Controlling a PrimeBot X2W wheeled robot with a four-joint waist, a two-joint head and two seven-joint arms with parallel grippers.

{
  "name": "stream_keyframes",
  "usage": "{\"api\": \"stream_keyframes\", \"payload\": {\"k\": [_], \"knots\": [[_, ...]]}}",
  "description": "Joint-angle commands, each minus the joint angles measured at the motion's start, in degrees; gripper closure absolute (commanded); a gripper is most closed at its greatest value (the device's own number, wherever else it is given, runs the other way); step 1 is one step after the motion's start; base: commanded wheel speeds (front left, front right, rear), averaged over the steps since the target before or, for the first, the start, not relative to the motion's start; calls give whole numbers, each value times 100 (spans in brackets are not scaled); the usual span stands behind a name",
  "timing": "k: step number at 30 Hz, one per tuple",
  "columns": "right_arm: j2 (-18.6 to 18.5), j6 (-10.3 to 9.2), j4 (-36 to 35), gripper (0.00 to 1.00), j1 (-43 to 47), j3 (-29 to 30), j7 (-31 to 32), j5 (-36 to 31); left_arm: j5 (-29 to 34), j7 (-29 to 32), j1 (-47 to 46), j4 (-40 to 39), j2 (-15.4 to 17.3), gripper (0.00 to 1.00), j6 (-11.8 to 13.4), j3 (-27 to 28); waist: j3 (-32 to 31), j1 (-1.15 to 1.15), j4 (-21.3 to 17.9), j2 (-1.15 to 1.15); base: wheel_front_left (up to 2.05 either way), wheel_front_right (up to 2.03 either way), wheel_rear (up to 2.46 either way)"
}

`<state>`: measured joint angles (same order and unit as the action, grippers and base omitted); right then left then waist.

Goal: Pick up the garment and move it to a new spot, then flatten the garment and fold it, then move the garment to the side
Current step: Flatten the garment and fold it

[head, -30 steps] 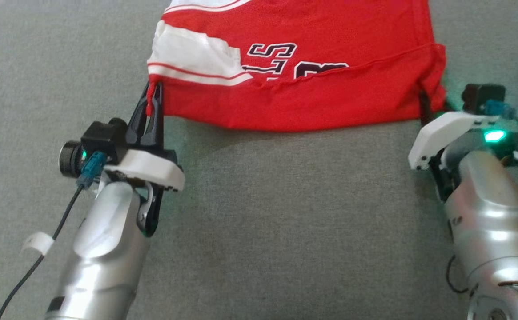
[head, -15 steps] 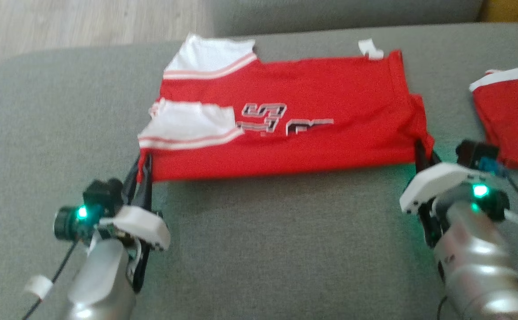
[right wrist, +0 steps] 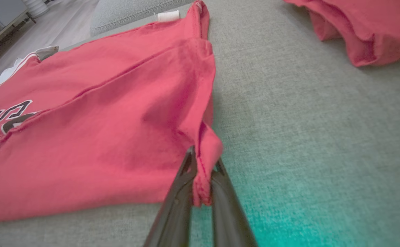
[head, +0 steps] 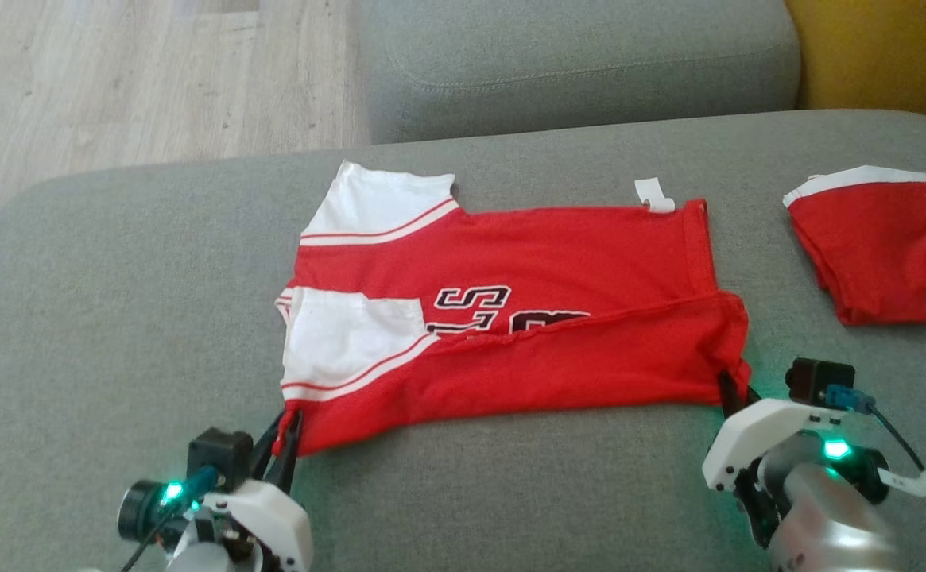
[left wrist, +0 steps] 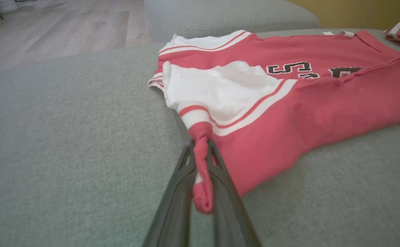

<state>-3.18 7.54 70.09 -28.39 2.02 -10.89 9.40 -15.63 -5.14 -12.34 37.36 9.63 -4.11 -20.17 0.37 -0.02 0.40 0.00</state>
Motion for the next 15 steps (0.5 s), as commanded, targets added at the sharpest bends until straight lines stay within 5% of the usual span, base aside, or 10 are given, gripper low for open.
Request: {"api": "stream_keyframes", "payload": {"k": [1,15], "knots": [[30,-5,-197,100,-14,-140,-10,-56,-31,67,-83,-311,196,100,-1,178,-19,2,1,0,0,0,0],[30,-5,-1156,100,555,56,30,70,-30,298,301,-1151,340,100,424,214,62,2,-38,0,0,0,0]]}}
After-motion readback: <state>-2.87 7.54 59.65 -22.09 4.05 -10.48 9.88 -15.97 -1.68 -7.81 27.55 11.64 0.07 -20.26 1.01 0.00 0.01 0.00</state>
